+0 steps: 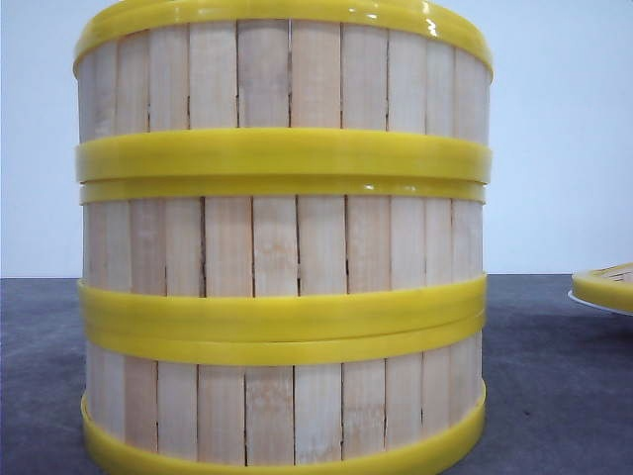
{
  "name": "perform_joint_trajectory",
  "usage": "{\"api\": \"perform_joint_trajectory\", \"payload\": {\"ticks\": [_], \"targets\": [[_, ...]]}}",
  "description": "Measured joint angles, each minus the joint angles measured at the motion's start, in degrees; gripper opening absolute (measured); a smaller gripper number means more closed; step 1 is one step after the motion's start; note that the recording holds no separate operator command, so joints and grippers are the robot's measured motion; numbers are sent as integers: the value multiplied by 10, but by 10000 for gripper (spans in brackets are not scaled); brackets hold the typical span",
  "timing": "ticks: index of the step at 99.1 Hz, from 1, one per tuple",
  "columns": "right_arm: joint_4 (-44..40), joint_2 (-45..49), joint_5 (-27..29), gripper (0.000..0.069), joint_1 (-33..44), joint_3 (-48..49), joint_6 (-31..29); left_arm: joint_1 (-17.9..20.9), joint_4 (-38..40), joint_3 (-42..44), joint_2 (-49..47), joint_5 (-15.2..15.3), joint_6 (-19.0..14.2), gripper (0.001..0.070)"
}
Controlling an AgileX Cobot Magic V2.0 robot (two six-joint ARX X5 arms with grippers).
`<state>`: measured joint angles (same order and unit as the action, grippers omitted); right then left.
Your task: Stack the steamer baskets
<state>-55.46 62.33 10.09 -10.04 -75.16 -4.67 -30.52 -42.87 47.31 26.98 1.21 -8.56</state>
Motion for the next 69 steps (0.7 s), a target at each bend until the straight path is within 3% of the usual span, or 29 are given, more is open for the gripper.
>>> {"api": "perform_joint_trajectory", "payload": {"ticks": [28, 56, 69], "targets": [[74, 38, -59, 336, 92, 114, -4, 0, 0, 0, 0, 0, 0, 280], [98, 135, -58, 331, 117, 147, -14, 0, 1, 0, 0, 0, 2, 280], [112, 158, -58, 262, 124, 147, -16, 0, 1, 0, 0, 0, 2, 280]]}}
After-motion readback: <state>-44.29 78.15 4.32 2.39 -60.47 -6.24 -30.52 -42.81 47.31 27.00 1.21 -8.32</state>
